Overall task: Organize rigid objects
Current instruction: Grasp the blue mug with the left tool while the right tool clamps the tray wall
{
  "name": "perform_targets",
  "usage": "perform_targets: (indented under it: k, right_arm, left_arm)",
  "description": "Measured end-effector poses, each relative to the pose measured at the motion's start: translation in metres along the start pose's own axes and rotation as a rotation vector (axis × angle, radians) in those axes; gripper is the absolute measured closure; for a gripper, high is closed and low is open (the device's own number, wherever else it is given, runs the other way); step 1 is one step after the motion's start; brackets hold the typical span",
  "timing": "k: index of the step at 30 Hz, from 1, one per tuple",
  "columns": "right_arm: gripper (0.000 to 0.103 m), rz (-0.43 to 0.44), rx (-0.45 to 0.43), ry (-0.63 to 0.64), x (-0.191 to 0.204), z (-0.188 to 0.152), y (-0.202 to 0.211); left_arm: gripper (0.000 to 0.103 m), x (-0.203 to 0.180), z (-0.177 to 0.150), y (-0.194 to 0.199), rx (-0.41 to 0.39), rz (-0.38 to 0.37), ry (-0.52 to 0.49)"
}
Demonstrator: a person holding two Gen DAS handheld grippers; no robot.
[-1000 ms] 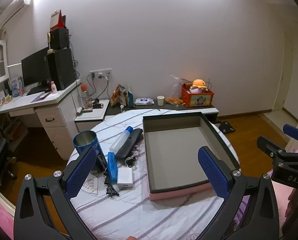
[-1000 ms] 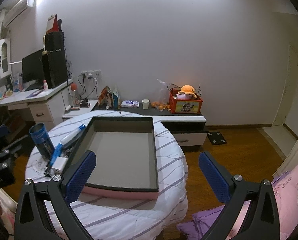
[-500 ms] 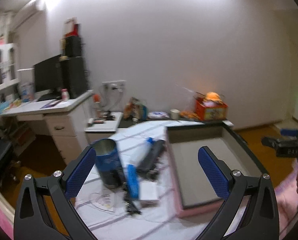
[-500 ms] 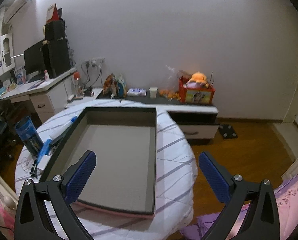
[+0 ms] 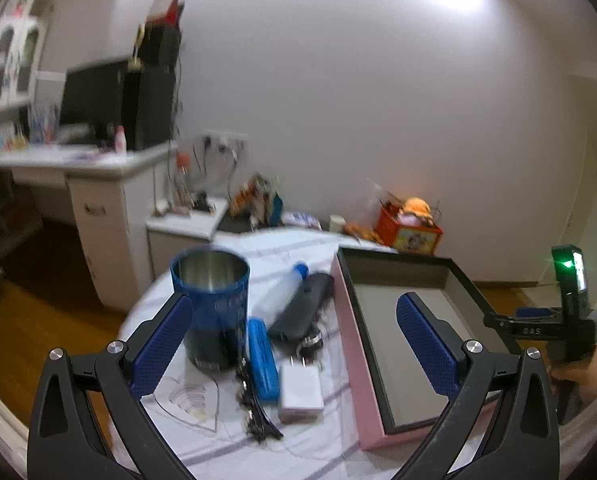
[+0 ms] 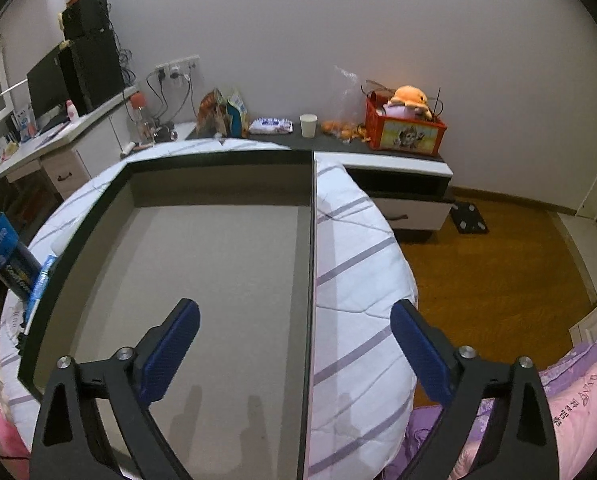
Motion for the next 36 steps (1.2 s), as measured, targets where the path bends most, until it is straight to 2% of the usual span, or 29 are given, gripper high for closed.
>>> perform_targets:
  k: [2, 3, 4, 11, 14, 16, 17, 21, 25, 27, 29, 30, 36]
  right_arm:
    - [0.017, 0.013, 0.017, -0.010, -0.001, -0.002, -0.003]
    - [0.035, 0.016, 0.026, -0.013, -0.002, -0.004, -0.006]
    - [0.047, 0.014, 0.039, -0.012, -0.002, -0.005, -0.008]
    - [0.048, 0.023, 0.087, -0.014, -0.005, -0.015, -0.015]
    - [0.062, 0.025, 0.110, 0.000, -0.004, -0.017, -0.019]
    - [0.082, 0.022, 0.128, 0.007, -0.006, -0.019, -0.023]
    - [0.087, 0.016, 0.136, 0.011, -0.006, -0.021, -0.024]
    - [0.089, 0.004, 0.142, 0.031, -0.005, -0.021, -0.024]
    - [0.089, 0.008, 0.140, 0.028, -0.004, -0.020, -0.024]
    - [0.089, 0.014, 0.139, 0.020, -0.005, -0.019, -0.024]
    - [0.089, 0.015, 0.136, 0.020, -0.005, -0.018, -0.025]
    - [0.089, 0.015, 0.136, 0.020, -0.006, -0.018, -0.025]
    - [0.089, 0.020, 0.136, 0.030, -0.006, -0.018, -0.024]
  left_arm:
    - [0.000, 0.007, -0.006, -0.004, 0.026, 0.004, 0.002]
    - [0.000, 0.009, -0.008, -0.005, 0.032, -0.003, -0.007]
    - [0.000, 0.010, -0.010, -0.005, 0.033, -0.008, -0.017]
    - [0.000, 0.039, -0.018, -0.009, 0.065, -0.006, -0.014]
    - [0.000, 0.048, -0.022, -0.014, 0.082, -0.044, 0.007]
    - [0.000, 0.052, -0.023, -0.020, 0.101, -0.052, 0.011]
    - [0.000, 0.055, -0.025, -0.024, 0.114, -0.042, 0.008]
    - [0.000, 0.068, -0.039, -0.048, 0.194, 0.008, 0.001]
    - [0.001, 0.079, -0.052, -0.067, 0.239, 0.013, 0.033]
    - [0.007, 0.084, -0.060, -0.076, 0.271, 0.017, 0.029]
    - [0.020, 0.085, -0.065, -0.084, 0.299, 0.024, 0.025]
    - [0.022, 0.085, -0.067, -0.085, 0.302, 0.023, 0.025]
    - [0.022, 0.081, -0.068, -0.090, 0.308, 0.022, -0.018]
Point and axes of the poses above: each gripper's, at about its wrist camera, not at the fingertips, and y roughly against the way its jaws point, x to its left, z to its top, the point moved 9 cm from there along -y, roughly the way its jaws point, and after that the axes turned 15 degrees about -x, right-handed, at the moved point
